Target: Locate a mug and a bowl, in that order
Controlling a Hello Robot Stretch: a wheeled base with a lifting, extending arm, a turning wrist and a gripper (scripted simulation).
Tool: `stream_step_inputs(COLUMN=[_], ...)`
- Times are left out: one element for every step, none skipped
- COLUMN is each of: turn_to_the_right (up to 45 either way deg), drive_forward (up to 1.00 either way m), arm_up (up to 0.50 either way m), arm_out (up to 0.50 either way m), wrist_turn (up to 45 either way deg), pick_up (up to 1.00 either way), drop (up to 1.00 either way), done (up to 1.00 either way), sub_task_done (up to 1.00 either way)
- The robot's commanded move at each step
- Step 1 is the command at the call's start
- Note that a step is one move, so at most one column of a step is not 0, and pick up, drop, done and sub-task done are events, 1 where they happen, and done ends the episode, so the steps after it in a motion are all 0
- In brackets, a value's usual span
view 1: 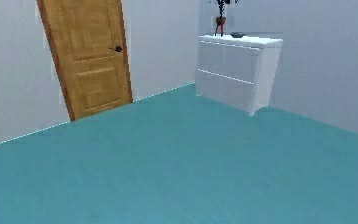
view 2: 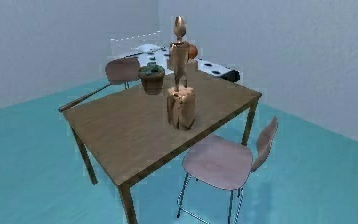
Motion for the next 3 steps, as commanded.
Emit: stream_step_inputs(turn_to_the_right=[0.0, -45.0, -42.0], drive_forward=[0.5, 0.0, 0.0], arm_up=[0.0, 0.0, 0.0], arm_out=[0.0, 0.0, 0.0], wrist_turn=[0.0, 0.0, 0.0], pick_up=[0.0, 0.0, 0.0], drop=[0.0, 0.0, 0.0], done=[0.0, 0.0, 0.0], sub_task_done=[0.0, 0.0, 0.0])
